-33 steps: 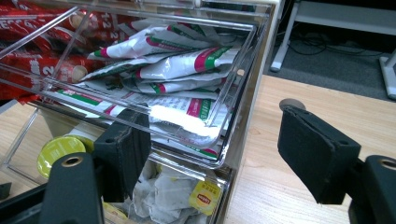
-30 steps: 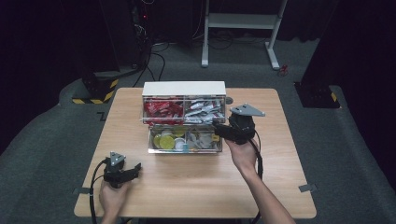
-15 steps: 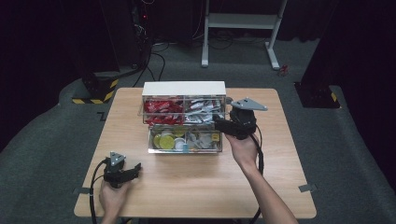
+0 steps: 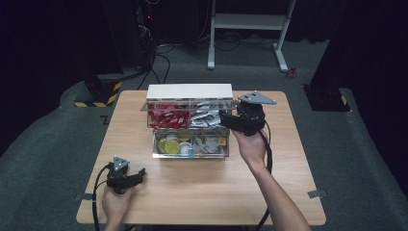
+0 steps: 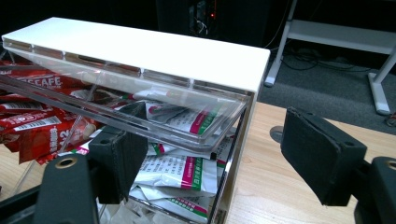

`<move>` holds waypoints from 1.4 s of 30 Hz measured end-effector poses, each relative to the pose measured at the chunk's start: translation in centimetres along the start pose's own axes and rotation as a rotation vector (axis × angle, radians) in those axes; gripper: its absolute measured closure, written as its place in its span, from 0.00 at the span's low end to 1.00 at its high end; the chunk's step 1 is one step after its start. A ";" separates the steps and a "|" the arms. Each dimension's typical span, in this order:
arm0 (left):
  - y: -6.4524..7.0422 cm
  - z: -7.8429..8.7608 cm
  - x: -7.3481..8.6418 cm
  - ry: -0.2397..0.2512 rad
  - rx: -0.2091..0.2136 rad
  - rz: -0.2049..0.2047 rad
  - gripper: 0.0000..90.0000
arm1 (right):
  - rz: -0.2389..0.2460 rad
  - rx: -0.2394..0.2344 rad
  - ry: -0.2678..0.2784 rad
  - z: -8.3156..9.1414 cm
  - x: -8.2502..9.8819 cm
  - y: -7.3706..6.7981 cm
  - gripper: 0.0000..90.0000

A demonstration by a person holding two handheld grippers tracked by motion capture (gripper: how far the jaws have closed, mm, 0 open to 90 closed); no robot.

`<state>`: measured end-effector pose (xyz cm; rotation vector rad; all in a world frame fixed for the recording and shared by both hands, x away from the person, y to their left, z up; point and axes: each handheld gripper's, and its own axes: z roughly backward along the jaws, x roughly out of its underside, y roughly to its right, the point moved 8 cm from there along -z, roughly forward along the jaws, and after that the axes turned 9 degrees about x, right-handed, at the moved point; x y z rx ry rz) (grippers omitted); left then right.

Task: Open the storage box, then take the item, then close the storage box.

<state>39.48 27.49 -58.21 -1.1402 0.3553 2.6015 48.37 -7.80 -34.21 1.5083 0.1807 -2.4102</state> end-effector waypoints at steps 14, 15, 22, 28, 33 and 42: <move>0.0 0.0 0.0 -0.001 -0.002 -0.003 0.27 | -0.015 -0.006 -0.027 -0.7 -0.6 0.2 0.25; 0.0 0.0 0.0 -0.001 -0.002 -0.003 0.27 | -0.015 -0.007 -0.028 -0.7 -0.6 0.2 0.25; 0.0 0.0 0.0 0.000 -0.005 -0.008 0.27 | -0.016 -0.005 -0.029 -0.6 -1.0 0.3 0.25; 0.0 0.0 0.0 -0.001 0.002 -0.006 0.26 | -0.009 -0.006 -0.028 -0.3 -1.5 0.3 0.25; 0.0 0.1 0.0 -0.002 0.005 0.003 0.26 | -0.013 -0.003 -0.029 -0.4 -1.9 0.4 0.25; 0.6 0.9 -1.1 0.030 0.067 0.025 0.28 | -0.007 -0.008 -0.034 -0.6 -2.5 0.5 0.24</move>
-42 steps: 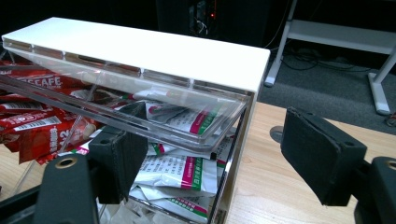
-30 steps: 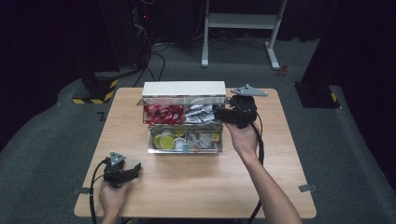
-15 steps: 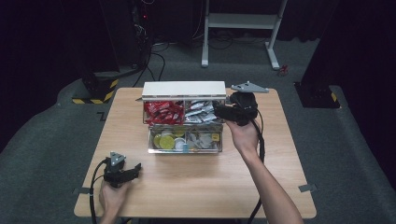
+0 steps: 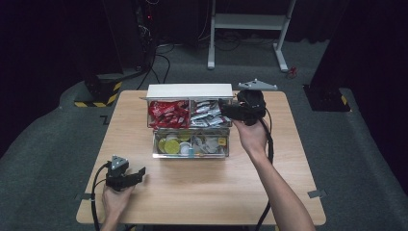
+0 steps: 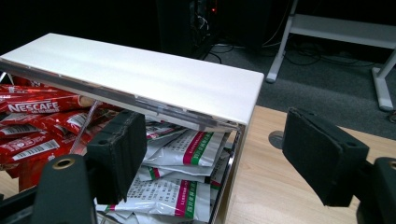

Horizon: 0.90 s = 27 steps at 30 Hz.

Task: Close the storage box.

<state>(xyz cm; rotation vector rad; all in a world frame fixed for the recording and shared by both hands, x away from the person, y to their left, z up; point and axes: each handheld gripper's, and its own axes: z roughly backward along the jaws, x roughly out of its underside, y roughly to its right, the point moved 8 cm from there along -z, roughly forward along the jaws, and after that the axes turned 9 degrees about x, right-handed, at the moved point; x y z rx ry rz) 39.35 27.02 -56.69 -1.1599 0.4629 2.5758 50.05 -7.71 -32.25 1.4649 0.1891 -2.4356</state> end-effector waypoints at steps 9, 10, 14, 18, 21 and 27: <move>1.2 2.0 -3.2 0.054 0.055 -0.055 0.33 | -0.007 0.005 -0.003 -0.4 -0.2 -0.1 0.23; 1.3 2.2 -3.4 0.064 0.062 -0.049 0.34 | -0.002 0.004 -0.003 -0.5 -0.2 -0.1 0.23; 1.6 2.8 -4.4 0.084 0.085 -0.050 0.35 | -0.008 0.006 -0.004 -0.6 -0.3 -0.1 0.23; 1.8 3.4 -5.4 0.100 0.101 -0.045 0.34 | -0.006 0.010 0.002 -0.6 -0.4 -0.1 0.22; 2.0 3.7 -6.1 0.109 0.115 -0.057 0.34 | -0.006 0.009 0.002 -0.6 -0.4 -0.1 0.22; 2.6 4.6 -7.9 0.135 0.151 -0.064 0.32 | -0.018 0.017 0.000 -0.9 -0.5 0.0 0.18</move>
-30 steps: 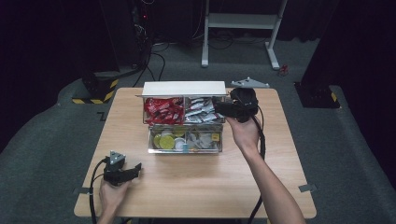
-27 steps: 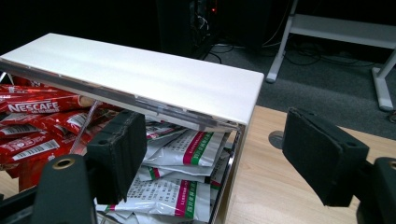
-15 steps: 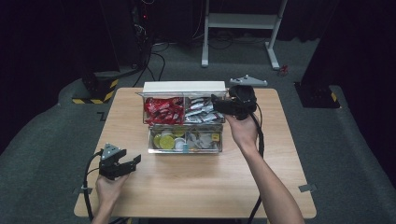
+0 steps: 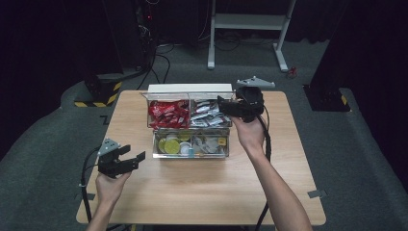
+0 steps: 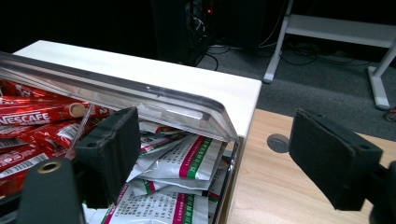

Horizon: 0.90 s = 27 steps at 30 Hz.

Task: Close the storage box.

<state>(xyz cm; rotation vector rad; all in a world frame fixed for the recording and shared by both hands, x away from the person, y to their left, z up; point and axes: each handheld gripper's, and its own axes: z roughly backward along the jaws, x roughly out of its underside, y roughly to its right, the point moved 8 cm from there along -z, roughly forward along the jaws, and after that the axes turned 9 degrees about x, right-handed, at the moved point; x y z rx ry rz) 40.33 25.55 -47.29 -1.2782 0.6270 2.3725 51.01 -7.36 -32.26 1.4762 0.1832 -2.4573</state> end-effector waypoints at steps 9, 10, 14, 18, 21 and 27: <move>0.6 0.5 -2.3 0.028 0.027 -0.013 0.34 | 0.004 0.004 -0.003 -0.3 0.0 -0.1 0.18; 0.8 0.6 -2.5 0.033 0.031 -0.016 0.34 | 0.006 0.005 -0.002 -0.3 0.0 -0.1 0.18; 1.3 0.7 -3.8 0.049 0.045 -0.023 0.36 | 0.002 0.005 -0.005 -0.3 0.0 -0.2 0.17; 1.7 0.8 -4.9 0.062 0.050 -0.033 0.39 | 0.007 0.008 -0.004 -0.3 0.0 -0.1 0.17; 1.9 1.0 -5.6 0.076 0.062 -0.031 0.40 | 0.007 0.008 -0.004 -0.3 0.0 -0.1 0.17; 2.4 1.2 -7.0 0.093 0.077 -0.061 0.43 | 0.006 0.005 -0.006 -0.3 0.0 -0.1 0.17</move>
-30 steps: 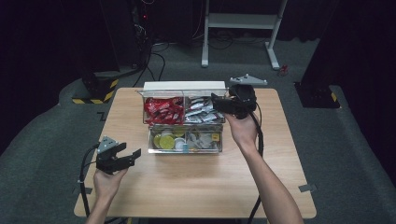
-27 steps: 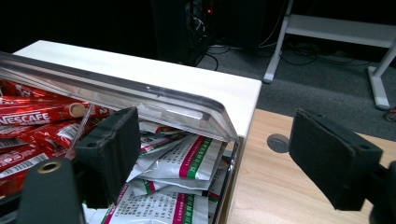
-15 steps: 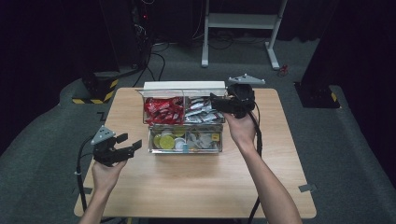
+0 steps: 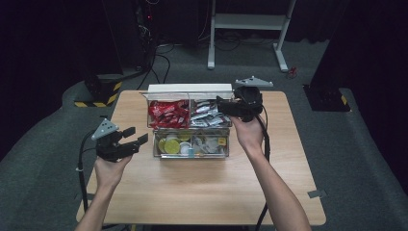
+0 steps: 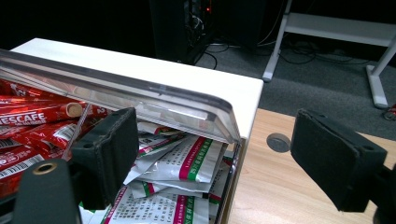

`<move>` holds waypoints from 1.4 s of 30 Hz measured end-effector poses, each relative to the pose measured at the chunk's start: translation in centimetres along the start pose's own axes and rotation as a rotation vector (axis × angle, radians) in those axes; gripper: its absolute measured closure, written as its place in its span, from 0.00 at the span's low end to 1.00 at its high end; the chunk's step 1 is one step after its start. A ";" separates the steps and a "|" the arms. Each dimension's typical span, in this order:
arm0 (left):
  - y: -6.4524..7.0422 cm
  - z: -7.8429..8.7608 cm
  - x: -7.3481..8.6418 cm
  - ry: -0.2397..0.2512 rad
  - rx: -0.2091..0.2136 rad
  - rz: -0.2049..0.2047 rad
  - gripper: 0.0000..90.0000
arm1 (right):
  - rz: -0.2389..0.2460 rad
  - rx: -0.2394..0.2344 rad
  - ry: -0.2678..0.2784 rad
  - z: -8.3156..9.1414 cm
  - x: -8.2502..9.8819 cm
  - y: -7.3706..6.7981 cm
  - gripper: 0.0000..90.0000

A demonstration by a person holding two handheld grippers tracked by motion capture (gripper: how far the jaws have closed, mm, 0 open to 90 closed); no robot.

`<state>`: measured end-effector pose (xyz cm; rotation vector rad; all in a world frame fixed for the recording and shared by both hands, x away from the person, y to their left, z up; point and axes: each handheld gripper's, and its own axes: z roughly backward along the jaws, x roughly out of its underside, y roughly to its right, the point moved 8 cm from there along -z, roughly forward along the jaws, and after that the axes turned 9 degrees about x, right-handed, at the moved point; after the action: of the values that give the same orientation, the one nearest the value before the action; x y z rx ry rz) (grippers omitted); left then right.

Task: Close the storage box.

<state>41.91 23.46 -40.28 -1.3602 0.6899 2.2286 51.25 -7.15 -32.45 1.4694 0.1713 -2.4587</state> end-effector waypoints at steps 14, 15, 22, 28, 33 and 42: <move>1.4 -1.4 -3.6 -0.001 0.032 -0.076 0.53 | 0.000 -0.004 -0.005 -0.1 0.0 -0.1 0.17; 1.5 -1.6 -3.8 -0.004 0.034 -0.084 0.54 | 0.000 -0.003 -0.005 -0.1 0.0 -0.1 0.17; 1.6 -2.5 -4.7 -0.014 0.034 -0.100 0.62 | -0.003 -0.003 -0.007 -0.1 0.0 -0.1 0.17; 2.1 -3.5 -5.4 -0.027 0.029 -0.127 0.70 | -0.003 -0.004 -0.008 -0.1 0.0 -0.1 0.17; 2.3 -4.3 -5.9 -0.040 0.025 -0.131 0.76 | -0.004 -0.006 -0.007 -0.1 0.0 -0.1 0.17; 2.0 -5.5 -6.3 -0.069 0.022 -0.121 0.81 | -0.004 -0.006 -0.009 -0.2 0.0 -0.1 0.17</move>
<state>47.10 17.80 -36.39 -1.2729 0.5908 2.1557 51.37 -6.99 -32.56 1.4572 0.1806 -2.4651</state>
